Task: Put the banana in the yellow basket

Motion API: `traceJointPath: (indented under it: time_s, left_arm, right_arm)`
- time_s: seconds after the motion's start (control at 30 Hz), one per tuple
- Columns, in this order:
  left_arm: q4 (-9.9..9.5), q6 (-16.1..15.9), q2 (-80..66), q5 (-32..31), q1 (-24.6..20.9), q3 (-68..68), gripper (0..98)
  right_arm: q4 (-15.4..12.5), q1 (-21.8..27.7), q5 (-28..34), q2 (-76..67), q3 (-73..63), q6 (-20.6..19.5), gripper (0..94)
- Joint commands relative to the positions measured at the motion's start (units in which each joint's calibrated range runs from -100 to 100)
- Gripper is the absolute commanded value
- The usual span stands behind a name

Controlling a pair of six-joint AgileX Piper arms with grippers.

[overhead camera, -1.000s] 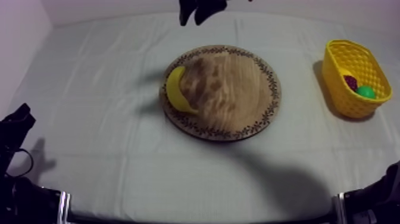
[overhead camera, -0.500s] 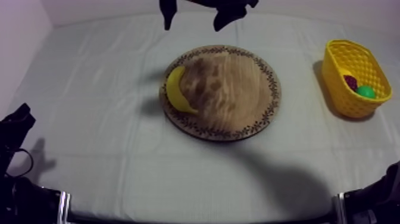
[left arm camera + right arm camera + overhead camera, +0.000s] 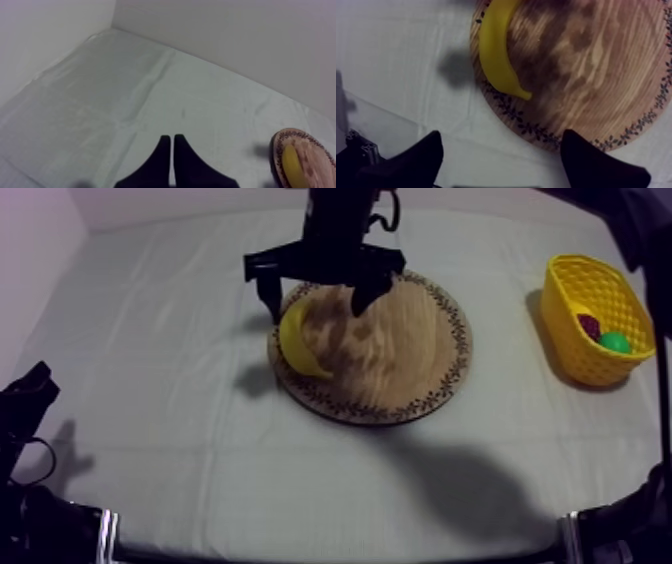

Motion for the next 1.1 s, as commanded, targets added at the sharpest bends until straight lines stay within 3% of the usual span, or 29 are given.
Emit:
traceJointPath:
  time_s: [0.0,0.67,1.07]
  left_arm:
    - [-0.01,0.0,0.0,0.0,0.0,0.0,0.1]
    - [-0.01,0.0,0.0,0.0,0.0,0.0,0.1]
    - [-0.01,0.0,0.0,0.0,0.0,0.0,0.1]
  right_arm:
    - [-0.2,0.0,0.2,3.1,-1.4,0.1,72.3]
    - [-1.7,0.3,0.5,22.4,-19.1,1.6,68.0]
    - [-2.1,1.2,0.6,27.5,-26.3,1.5,57.6]
